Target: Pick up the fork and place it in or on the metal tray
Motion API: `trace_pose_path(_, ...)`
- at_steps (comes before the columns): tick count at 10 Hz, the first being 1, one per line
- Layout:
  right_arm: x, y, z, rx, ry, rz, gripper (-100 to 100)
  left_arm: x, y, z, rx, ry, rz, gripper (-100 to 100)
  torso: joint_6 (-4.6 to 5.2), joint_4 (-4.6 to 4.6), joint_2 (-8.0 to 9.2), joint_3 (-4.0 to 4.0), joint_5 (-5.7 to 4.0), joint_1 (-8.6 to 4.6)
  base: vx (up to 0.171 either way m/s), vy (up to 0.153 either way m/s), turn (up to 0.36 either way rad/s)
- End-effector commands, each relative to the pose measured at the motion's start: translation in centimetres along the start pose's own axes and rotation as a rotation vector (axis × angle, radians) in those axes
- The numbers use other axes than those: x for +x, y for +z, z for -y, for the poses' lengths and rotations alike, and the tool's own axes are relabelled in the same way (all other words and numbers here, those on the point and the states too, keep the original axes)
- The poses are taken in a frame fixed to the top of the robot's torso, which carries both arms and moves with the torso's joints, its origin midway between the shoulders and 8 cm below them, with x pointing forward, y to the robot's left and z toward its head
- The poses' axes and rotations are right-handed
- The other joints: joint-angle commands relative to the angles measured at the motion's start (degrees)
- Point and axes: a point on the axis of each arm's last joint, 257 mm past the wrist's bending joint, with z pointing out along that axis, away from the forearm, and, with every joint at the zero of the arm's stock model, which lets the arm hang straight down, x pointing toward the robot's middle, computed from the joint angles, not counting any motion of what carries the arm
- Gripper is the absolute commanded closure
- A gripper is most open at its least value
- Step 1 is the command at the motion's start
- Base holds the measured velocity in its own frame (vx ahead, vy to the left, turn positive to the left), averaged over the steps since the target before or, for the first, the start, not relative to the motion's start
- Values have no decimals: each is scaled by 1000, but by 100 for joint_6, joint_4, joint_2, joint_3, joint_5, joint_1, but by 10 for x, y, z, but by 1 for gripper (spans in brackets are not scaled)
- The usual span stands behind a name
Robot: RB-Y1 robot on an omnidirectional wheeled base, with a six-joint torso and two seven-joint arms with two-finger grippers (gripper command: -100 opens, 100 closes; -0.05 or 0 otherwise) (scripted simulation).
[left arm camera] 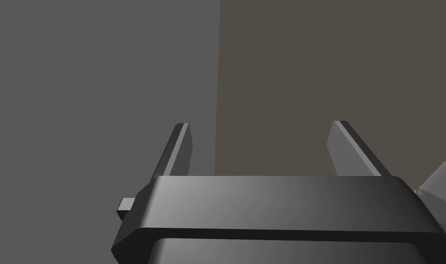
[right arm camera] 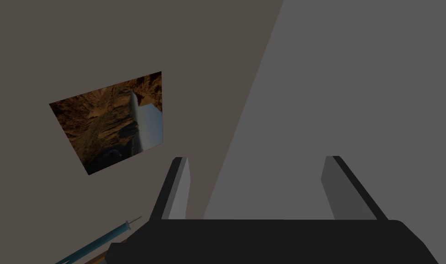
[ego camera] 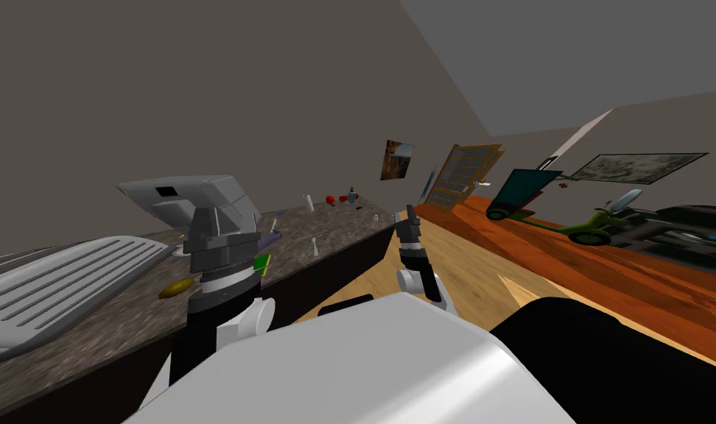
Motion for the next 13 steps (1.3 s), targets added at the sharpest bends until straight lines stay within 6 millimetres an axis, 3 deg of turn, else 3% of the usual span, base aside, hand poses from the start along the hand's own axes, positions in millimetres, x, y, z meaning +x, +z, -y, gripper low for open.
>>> trace_pose_path(1,0,0,0,0,0,0,0,6,-3,-5,-18,23,-46,-100,0,0,0,0,0,0,-1,0,-26)
trace_pose_path(7,0,0,0,0,0,0,0,21,-31,-53,-187,193,-250,-100,0,1,3,2,1,6,-6,8,-49)
trace_pose_path(13,0,0,0,0,0,0,0,8,-84,-116,-422,431,-434,-100,1,1,3,2,2,6,-10,10,-70)
